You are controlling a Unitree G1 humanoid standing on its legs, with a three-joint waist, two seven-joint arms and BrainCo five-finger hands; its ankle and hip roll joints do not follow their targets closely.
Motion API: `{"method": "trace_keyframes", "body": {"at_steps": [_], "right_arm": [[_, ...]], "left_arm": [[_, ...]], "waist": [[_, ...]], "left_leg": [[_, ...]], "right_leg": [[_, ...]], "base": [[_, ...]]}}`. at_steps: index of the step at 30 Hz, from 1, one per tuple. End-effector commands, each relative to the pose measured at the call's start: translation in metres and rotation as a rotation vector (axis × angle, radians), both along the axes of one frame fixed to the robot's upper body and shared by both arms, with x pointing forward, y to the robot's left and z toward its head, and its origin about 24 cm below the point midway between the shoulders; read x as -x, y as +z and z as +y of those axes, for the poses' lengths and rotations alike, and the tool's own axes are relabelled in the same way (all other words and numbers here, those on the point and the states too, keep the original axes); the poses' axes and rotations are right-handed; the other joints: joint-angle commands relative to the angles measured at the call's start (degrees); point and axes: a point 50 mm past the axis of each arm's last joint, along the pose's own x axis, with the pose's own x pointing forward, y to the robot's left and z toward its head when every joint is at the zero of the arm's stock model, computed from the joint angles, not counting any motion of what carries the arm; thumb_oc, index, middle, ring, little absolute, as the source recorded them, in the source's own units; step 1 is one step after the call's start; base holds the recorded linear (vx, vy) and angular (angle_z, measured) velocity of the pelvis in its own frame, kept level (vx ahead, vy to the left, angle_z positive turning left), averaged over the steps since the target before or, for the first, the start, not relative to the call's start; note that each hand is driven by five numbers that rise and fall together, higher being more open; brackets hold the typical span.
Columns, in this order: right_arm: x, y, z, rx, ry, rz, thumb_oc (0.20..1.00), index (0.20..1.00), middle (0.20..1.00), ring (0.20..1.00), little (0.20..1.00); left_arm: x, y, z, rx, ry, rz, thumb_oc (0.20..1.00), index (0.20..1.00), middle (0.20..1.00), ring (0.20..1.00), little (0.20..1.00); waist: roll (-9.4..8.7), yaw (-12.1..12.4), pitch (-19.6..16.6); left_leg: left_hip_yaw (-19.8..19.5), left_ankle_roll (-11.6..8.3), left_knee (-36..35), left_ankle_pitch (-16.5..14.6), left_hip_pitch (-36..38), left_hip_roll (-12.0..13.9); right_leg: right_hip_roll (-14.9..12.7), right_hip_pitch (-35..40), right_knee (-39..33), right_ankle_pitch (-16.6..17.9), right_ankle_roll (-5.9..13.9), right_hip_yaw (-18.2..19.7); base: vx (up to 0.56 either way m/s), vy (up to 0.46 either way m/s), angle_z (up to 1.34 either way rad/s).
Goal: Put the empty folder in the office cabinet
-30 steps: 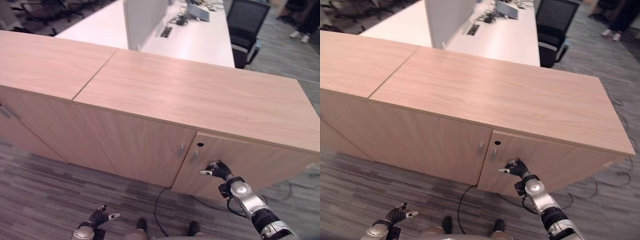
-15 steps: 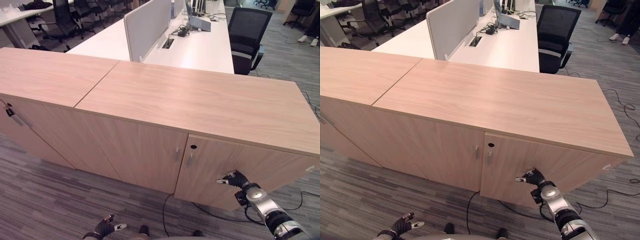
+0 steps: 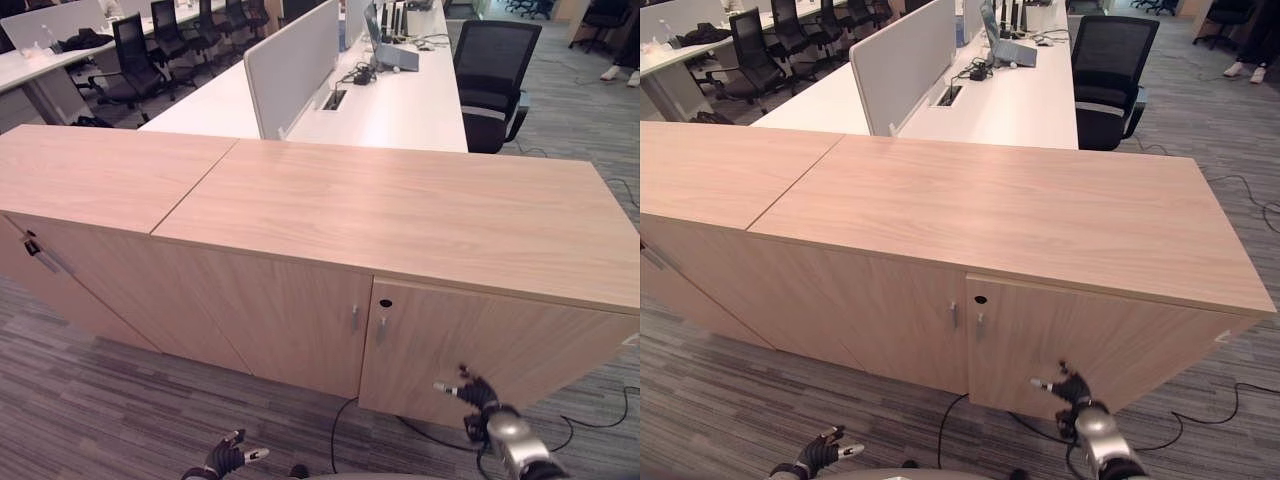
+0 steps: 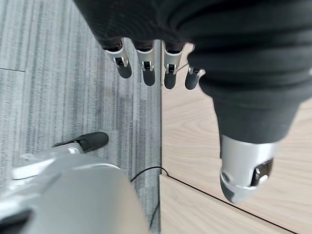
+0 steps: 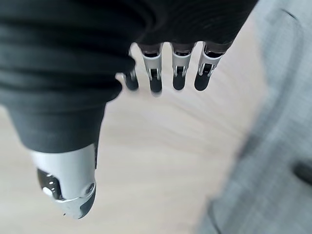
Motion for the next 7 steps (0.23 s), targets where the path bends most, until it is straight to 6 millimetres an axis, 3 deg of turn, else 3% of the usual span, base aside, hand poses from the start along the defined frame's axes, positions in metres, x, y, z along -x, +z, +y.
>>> {"method": "trace_keyframes", "body": {"at_steps": [1, 2, 5, 7], "right_arm": [[-0.043, 0.014, 0.009, 0.003, 0.080, -0.090, 1.000, 1.000, 1.000, 1.000, 1.000], [-0.002, -0.011, 0.016, -0.020, 0.075, 0.079, 1.000, 1.000, 1.000, 1.000, 1.000], [0.024, -0.024, 0.015, -0.016, 0.049, 0.189, 1.000, 1.000, 1.000, 1.000, 1.000], [0.030, -0.026, 0.015, -0.025, 0.024, 0.204, 1.000, 1.000, 1.000, 1.000, 1.000]], "left_arm": [[-0.022, 0.008, 0.014, -0.031, 0.027, -0.062, 1.000, 1.000, 1.000, 1.000, 1.000], [-0.023, 0.007, 0.011, -0.029, 0.024, -0.059, 1.000, 1.000, 1.000, 1.000, 1.000], [-0.025, 0.005, 0.009, -0.033, 0.031, -0.050, 1.000, 1.000, 1.000, 1.000, 1.000], [-0.025, 0.004, 0.009, -0.037, 0.039, -0.045, 1.000, 1.000, 1.000, 1.000, 1.000]], "waist": [[-2.93, 0.6, 2.6], [-2.76, -0.3, 2.7], [-2.72, -1.1, 2.8], [-2.77, -1.6, 2.9]], "left_leg": [[0.4, -0.61, 0.7, -3.4, 1.6, -1.4], [0.5, -0.58, 0.7, -3.5, 1.7, -1.5], [0.6, -0.55, 0.7, -3.7, 1.9, -1.6], [0.8, -0.52, 0.7, -3.8, 2.1, -1.5]], "right_leg": [[-2.0, 4.7, 0.5, -4.2, 3.62, -1.4], [-2.2, 4.5, 0.5, -4.1, 3.64, -1.2], [-2.2, 4.5, 0.5, -4.1, 3.60, -0.9], [-2.2, 4.5, 0.5, -4.1, 3.55, -0.6]], "base": [[0.01, 0.007, -0.06], [0.00, 0.000, 0.00], [0.01, 0.010, 0.00], [0.01, 0.013, -0.08]]}}
